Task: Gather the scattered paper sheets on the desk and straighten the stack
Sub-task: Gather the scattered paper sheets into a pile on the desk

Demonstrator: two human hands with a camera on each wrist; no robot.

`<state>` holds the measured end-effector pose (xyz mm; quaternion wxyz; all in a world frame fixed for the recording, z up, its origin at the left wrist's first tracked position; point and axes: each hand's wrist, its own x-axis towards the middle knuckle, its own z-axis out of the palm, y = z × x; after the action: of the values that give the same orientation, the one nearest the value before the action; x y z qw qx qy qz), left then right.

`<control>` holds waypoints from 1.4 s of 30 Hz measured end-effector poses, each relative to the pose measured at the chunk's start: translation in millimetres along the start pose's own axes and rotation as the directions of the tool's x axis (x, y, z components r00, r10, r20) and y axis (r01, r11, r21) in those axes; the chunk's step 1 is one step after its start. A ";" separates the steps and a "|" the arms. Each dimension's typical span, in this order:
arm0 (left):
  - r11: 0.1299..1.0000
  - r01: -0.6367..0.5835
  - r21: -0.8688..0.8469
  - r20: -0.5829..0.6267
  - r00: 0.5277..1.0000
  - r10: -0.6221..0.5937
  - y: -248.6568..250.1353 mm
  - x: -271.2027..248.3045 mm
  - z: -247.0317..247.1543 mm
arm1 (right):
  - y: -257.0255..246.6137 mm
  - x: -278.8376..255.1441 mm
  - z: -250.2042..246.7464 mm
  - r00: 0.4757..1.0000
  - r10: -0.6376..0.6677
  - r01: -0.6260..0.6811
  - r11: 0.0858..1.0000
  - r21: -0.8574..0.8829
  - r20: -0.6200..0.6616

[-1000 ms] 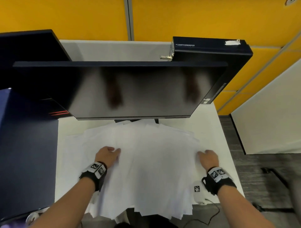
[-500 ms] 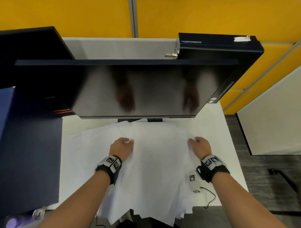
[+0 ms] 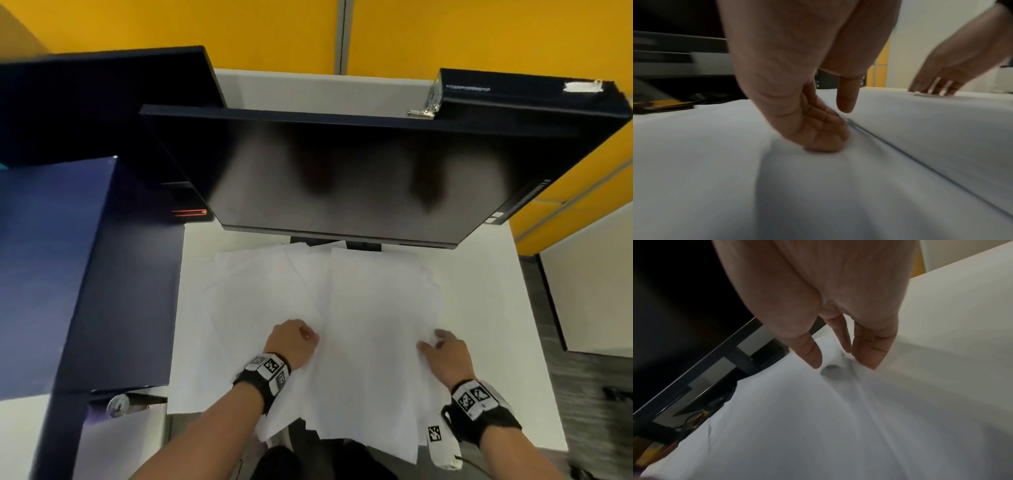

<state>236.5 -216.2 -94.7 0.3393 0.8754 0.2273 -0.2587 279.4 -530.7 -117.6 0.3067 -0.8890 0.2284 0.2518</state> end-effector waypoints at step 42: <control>0.968 0.095 -0.233 -0.183 0.973 -0.140 -42.1 61.9 -78.1 | -56.8 45.7 5.7 0.973 0.161 -0.130 0.974 0.184 -0.167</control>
<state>282.9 -118.8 -102.6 0.3947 0.8382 0.3392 -0.1630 344.6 -498.2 -124.0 0.3408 -0.8593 0.3408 0.1712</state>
